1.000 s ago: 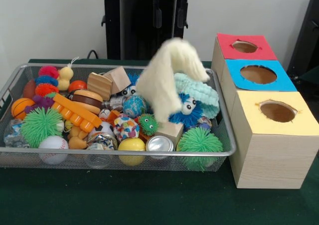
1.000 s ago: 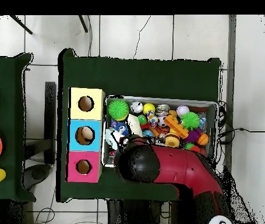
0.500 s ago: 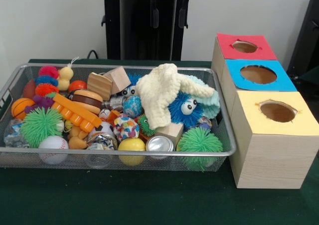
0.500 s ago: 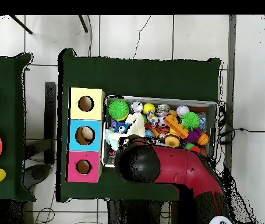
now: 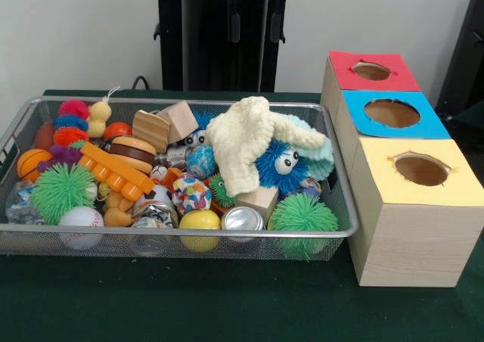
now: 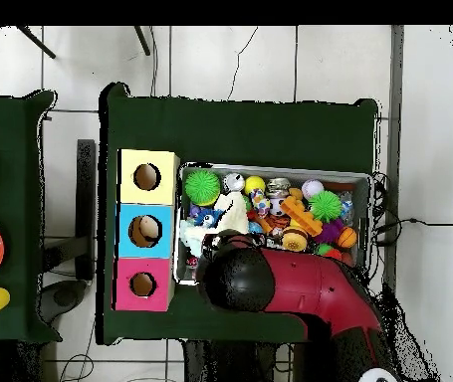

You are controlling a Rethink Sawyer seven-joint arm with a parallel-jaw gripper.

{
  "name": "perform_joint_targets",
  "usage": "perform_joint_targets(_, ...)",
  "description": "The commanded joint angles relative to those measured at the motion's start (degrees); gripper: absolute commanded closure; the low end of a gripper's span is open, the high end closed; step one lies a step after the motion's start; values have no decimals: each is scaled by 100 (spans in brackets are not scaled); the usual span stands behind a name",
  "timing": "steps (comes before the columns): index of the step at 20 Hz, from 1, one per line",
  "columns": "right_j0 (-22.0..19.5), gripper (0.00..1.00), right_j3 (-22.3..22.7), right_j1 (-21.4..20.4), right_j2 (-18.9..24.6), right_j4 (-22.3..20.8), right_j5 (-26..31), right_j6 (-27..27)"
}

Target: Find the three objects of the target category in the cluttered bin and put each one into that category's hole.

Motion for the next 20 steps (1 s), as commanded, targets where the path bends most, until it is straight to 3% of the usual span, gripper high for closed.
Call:
perform_joint_targets(1, -284, 0, -16, -60, 54, -317, 179, -60)
perform_joint_targets(13, -1042, 0, -706, 473, 388, -647, 327, -820)
perform_joint_targets(20, -1236, 0, -980, 689, 521, -894, 333, -829)
